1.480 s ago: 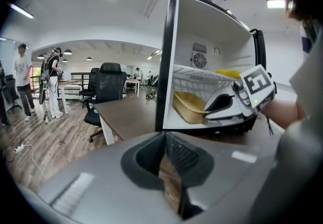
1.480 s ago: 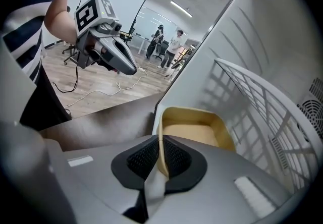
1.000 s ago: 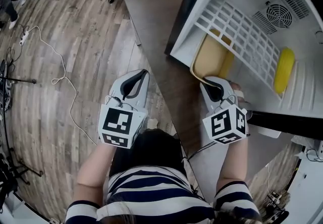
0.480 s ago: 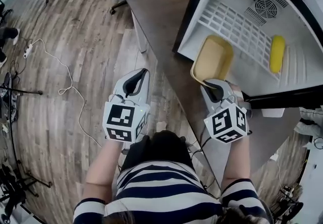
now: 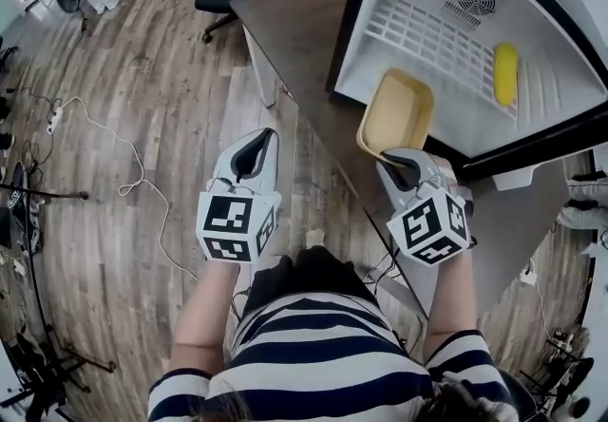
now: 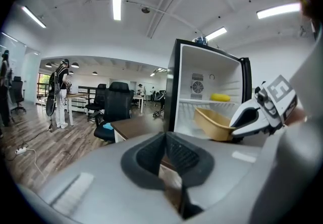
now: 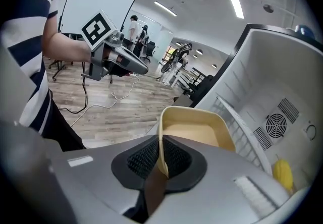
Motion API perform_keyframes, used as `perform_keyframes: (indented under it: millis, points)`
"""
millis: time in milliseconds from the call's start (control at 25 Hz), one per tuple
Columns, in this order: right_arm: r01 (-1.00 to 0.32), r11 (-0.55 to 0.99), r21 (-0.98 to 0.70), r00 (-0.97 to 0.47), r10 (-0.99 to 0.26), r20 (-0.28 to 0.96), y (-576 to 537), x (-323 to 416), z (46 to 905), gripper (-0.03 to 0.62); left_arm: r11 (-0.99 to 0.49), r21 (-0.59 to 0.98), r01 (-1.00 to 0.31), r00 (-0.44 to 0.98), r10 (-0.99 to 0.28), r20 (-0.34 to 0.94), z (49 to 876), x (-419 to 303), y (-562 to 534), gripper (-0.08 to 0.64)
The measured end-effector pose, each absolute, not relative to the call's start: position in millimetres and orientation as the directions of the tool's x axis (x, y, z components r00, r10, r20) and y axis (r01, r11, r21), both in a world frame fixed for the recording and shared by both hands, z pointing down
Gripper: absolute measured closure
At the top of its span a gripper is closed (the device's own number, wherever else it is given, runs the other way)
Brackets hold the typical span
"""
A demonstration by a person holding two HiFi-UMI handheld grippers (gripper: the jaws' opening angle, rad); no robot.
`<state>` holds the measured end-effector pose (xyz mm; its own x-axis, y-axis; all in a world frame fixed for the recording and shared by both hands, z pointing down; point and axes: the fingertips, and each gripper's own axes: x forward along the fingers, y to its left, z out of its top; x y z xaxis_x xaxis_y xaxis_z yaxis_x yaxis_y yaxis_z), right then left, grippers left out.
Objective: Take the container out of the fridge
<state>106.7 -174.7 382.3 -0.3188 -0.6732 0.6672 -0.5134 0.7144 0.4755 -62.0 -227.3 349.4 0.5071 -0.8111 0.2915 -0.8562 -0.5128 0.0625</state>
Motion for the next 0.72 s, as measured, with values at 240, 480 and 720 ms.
perform_keyframes:
  millis: [240,480,720]
  points:
    - [-0.548,0.709,0.444,-0.337,-0.673,0.659,-159,96,375,0.572,-0.521,0.065,-0.851,0.516,-0.808,0.285,345,-69,-221,0.56]
    - [-0.555,0.709,0.434,-0.337,-0.669,0.662,-150,95,375,0.572,-0.529,0.059,-0.846,0.522,-0.803,0.286,345,-70,-214,0.56]
    - [-0.562,0.712,0.42,-0.337,-0.661,0.67,-145,94,377,0.572,-0.525,0.057,-0.849,0.518,-0.807,0.285,344,-71,-212,0.56]
